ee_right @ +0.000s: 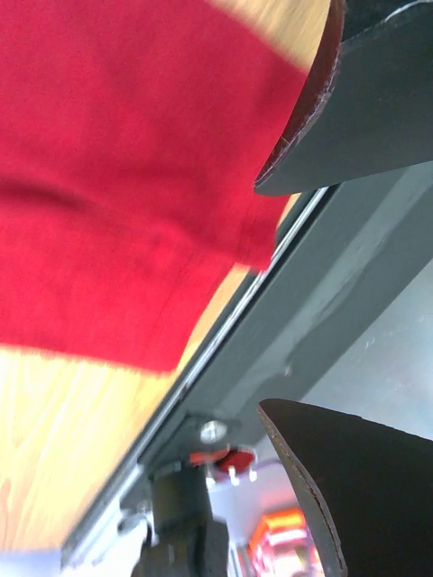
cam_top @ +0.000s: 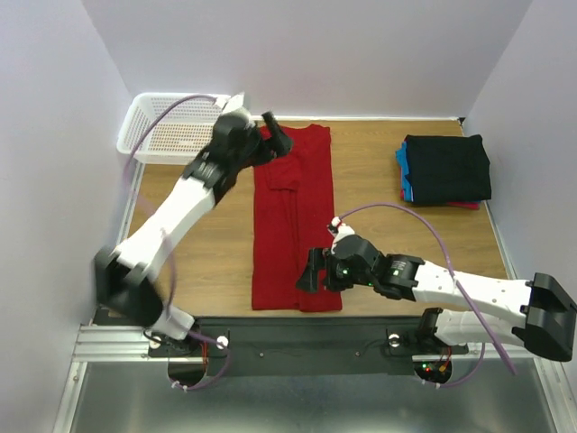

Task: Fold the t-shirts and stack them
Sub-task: Fold the tshirt

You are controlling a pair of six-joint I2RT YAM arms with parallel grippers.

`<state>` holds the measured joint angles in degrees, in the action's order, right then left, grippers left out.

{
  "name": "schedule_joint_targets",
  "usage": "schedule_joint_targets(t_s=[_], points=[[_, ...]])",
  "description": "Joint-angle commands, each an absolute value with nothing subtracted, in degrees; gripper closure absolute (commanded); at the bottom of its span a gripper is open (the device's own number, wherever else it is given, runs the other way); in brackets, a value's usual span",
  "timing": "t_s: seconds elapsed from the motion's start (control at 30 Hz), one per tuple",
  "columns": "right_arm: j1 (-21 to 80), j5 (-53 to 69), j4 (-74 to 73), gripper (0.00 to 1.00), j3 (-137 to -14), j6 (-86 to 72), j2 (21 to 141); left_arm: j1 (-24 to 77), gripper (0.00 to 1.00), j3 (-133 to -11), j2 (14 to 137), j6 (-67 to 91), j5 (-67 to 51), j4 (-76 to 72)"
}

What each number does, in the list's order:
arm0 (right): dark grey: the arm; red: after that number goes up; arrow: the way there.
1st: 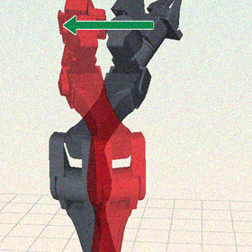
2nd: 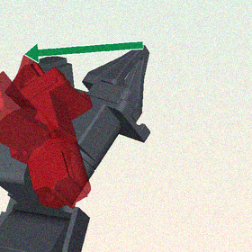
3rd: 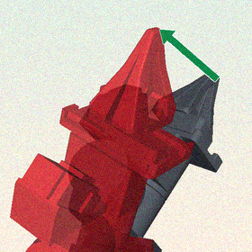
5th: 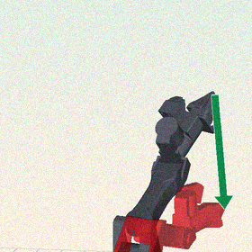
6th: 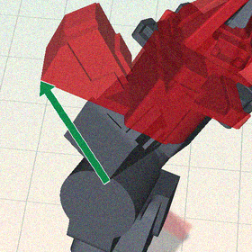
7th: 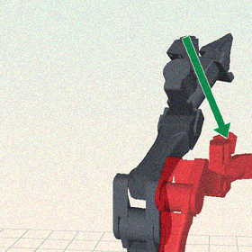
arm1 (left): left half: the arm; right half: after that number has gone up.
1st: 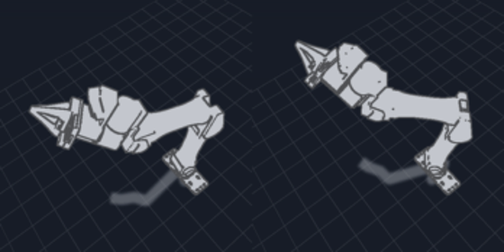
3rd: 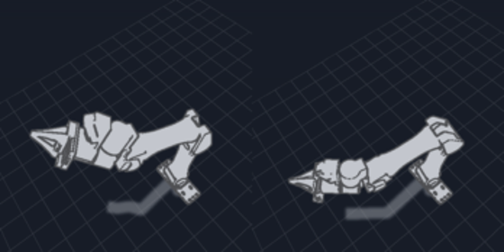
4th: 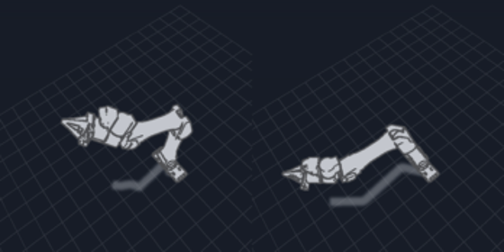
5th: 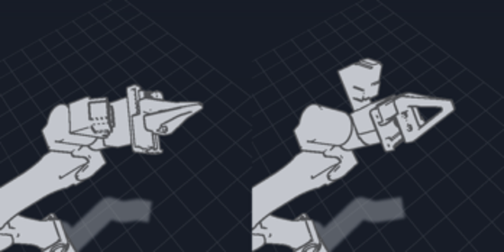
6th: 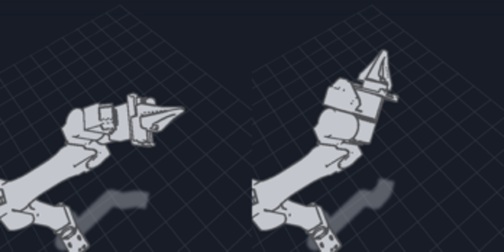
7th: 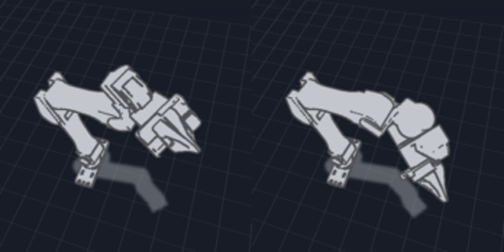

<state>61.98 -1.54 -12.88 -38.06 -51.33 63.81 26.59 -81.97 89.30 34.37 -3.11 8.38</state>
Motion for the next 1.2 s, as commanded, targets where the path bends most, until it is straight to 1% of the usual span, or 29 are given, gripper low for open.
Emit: schedule_joint_targets(t_s=[0.0,0.03,0.07,0.1,0.13,0.17,0.2,0.23,0.27,0.3,0.33,0.37,0.43,0.5,0.53,0.6,0.77,0.9,0.93,1.0,1.03,1.1,1.13,1.17], points=[[62.2,-6.2,-18.3,0.0,-36.0,-53.6,59.1,33.2,0.02,-54.7,69.7,40.9,4.3,1.2],[62.1,-6.6,-18.9,0.0,-35.5,-54.5,58.2,35.0,0.02,-50.4,66.2,42.6,5.6,1.1],[62.0,-6.7,-19.2,0.0,-34.9,-54.7,57.6,36.6,0.02,-42.5,63.0,44.5,6.9,1.6],[61.9,-6.5,-19.5,0.0,-34.5,-54.8,57.0,38.7,0.02,-38.8,59.8,46.5,7.0,1.7],[62.0,-6.3,-20.4,0.0,-33.6,-54.8,56.2,40.9,0.02,-35.5,54.2,49.5,6.2,2.8],[62.0,-5.7,-20.9,0.0,-33.3,-54.8,55.8,41.7,0.02,-30.2,51.7,51.2,4.5,4.5],[62.0,-5.7,-21.4,0.0,-33.0,-54.8,55.5,42.0,0.02,-28.4,49.4,52.2,4.4,6.9],[61.9,-5.6,-22.4,0.0,-32.7,-55.5,55.2,42.2,0.02,-27.3,44.9,53.3,4.8,14.0],[61.9,-6.1,-22.5,0.0,-31.8,-56.0,54.8,42.5,0.02,-26.0,42.6,55.5,5.5,17.5],[61.9,-6.4,-22.4,0.0,-31.4,-56.3,54.7,42.7,0.02,-25.5,37.8,56.4,6.3,23.7],[61.9,-6.8,-22.5,0.0,-30.9,-57.5,54.7,43.1,0.02,-25.1,35.4,58.8,6.9,25.6],[61.8,-7.2,-22.5,0.0,-30.3,-57.9,54.8,45.1,0.02,-23.7,33.3,60.9,4.6,25.2],[61.8,-7.4,-22.6,0.0,-29.9,-59.7,55.2,45.3,0.02,-22.2,30.1,64.0,3.9,27.9],[61.8,-7.7,-22.6,0.0,-29.1,-60.8,55.1,45.9,0.03,-20.5,30.8,66.3,2.8,29.2],[61.8,-7.8,-22.7,0.0,-28.9,-61.7,54.9,46.1,0.06,-19.6,31.9,67.0,1.9,29.1],[61.7,-8.6,-22.8,0.0,-28.0,-62.7,54.3,46.1,0.08,-19.1,35.8,66.1,0.3,28.5],[61.7,-10.2,-22.9,0.0,-26.8,-65.6,53.0,46.8,0.2,-17.9,41.5,65.0,-3.8,27.2],[61.6,-10.6,-23.0,0.0,-26.5,-66.9,52.2,47.4,0.24,-16.7,44.5,65.2,-4.9,25.4],[61.6,-10.8,-23.0,0.0,-26.5,-67.3,52.3,47.5,0.29,-16.5,46.2,64.8,-4.8,24.7],[61.6,-11.0,-23.0,0.0,-26.6,-67.5,52.3,47.6,0.37,-16.7,48.1,64.3,-4.7,24.1],[61.6,-11.0,-23.0,0.0,-26.7,-67.7,52.3,47.5,0.47,-17.0,49.6,64.1,-4.5,24.0],[61.6,-10.7,-23.0,0.01,-26.5,-67.9,52.6,47.7,0.59,-17.4,50.4,63.9,-4.3,24.0],[61.6,-10.7,-23.0,0.02,-26.4,-68.2,52.7,47.7,0.71,-17.4,50.4,63.9,-4.3,23.9],[61.6,-10.6,-23.0,0.08,-26.2,-68.4,53.1,47.6,0.76,-17.3,50.1,63.9,-4.2,23.8]])
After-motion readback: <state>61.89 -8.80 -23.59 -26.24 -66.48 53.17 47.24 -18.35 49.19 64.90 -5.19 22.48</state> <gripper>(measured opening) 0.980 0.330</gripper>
